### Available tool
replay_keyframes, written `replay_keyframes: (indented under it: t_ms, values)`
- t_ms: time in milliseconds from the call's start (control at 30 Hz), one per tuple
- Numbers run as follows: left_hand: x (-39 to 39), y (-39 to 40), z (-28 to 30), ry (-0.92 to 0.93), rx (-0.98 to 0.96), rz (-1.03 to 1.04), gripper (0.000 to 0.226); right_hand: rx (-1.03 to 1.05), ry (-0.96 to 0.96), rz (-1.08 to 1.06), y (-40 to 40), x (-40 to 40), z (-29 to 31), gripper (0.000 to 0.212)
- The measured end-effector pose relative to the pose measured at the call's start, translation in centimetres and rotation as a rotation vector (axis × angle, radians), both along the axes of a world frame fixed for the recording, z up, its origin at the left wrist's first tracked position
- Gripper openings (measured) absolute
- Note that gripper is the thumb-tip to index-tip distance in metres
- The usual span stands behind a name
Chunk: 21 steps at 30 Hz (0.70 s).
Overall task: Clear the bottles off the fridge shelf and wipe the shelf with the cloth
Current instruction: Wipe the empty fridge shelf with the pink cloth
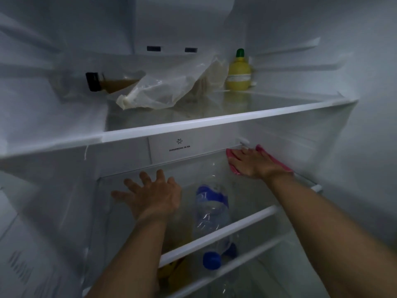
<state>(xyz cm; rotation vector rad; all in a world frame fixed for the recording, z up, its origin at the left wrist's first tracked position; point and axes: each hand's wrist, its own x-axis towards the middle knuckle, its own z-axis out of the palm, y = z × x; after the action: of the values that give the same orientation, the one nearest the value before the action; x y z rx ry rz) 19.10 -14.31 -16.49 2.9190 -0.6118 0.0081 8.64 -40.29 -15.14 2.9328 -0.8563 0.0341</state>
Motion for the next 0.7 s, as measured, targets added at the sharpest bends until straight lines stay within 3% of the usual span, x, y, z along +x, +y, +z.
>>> replay_keyframes:
  t_ms: [133,367,700]
  values:
    - [-0.2,0.0,0.1,0.042,-0.002,0.011,0.061,-0.097,0.094,0.055,0.8,-4.2,-0.3,0.058]
    - [-0.9,-0.1,0.7,0.057,-0.017,0.035,0.061,0.015,0.047,-0.166,5.5,-5.9,-0.1,0.063]
    - [-2.3,2.7,2.6,0.075,-0.095,0.086,0.056,0.189,-0.023,0.108,19.1,-2.0,-0.1,0.065]
